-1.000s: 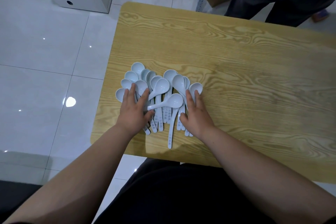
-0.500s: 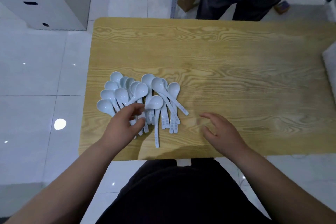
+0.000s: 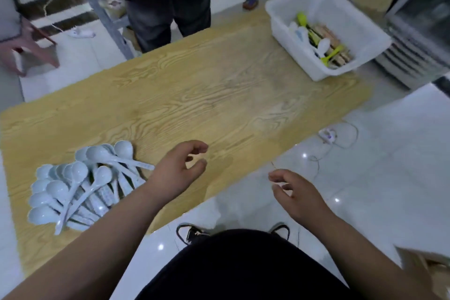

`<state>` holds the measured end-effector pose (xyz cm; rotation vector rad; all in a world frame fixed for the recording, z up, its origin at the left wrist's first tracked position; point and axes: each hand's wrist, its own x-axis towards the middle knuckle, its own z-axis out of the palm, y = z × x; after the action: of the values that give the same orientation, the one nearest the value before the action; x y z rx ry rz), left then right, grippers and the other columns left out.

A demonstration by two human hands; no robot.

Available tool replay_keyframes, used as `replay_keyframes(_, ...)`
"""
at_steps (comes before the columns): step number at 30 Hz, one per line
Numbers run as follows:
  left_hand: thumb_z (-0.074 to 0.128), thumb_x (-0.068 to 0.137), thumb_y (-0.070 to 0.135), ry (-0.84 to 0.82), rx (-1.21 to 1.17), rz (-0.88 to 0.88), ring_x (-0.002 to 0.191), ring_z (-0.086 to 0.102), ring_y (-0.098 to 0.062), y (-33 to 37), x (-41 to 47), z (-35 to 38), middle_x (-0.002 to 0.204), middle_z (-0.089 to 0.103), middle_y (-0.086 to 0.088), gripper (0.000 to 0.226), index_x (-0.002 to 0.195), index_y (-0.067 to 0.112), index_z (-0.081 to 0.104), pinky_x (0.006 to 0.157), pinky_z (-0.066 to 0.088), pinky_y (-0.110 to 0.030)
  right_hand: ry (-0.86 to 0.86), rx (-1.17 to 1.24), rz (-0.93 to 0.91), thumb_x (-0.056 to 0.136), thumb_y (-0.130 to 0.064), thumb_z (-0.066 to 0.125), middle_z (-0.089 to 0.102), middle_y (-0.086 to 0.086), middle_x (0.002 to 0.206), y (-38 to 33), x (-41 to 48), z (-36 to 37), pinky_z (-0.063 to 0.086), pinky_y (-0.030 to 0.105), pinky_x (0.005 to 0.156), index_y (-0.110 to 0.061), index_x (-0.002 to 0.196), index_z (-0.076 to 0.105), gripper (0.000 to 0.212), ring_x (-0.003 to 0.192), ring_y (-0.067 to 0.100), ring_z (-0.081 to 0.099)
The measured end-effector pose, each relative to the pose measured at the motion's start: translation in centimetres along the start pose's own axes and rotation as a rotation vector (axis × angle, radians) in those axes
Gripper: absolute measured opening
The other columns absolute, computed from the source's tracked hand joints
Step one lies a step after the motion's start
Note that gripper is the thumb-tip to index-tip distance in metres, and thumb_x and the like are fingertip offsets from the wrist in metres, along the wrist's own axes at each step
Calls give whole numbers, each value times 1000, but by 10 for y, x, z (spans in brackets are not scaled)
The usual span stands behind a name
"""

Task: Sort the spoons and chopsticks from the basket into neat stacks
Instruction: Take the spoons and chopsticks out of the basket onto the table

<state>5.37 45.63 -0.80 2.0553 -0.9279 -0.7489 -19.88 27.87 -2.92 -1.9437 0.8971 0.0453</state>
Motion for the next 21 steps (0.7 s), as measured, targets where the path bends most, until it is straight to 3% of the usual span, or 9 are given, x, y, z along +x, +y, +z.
replay_keyframes(5, 67, 91, 15, -31, 17, -11, 108, 61, 2, 76, 19, 89, 113, 67, 19, 28, 114, 31, 64, 90, 49, -19, 70, 80, 30, 97, -20, 60, 63, -22, 117, 68, -30, -74, 42, 10, 93, -30, 118, 65, 23, 109, -12, 54)
replay_keyframes(10, 67, 91, 16, -67, -24, -45, 98, 64, 5, 134, 35, 170, 107, 69, 20, 31, 106, 43, 62, 85, 49, -16, 111, 127, 49, 98, -23, 60, 63, -23, 117, 120, -45, -142, 43, 13, 94, -32, 118, 65, 23, 109, -11, 55)
replay_keyframes(14, 68, 91, 18, -144, 6, -34, 94, 65, 5, 165, 49, 208, 103, 66, 30, 29, 106, 42, 63, 81, 46, -11, 167, 155, 86, 97, -25, 59, 61, -27, 116, 141, -39, -193, 44, 17, 94, -37, 116, 64, 22, 109, -4, 57)
replay_keyframes(21, 67, 92, 17, -245, -45, -35, 97, 65, 2, 193, 107, 246, 103, 70, 20, 27, 107, 40, 65, 83, 45, -10, 246, 159, 64, 98, -24, 58, 62, -25, 115, 148, 22, -264, 44, 15, 92, -36, 113, 64, 21, 108, -4, 57)
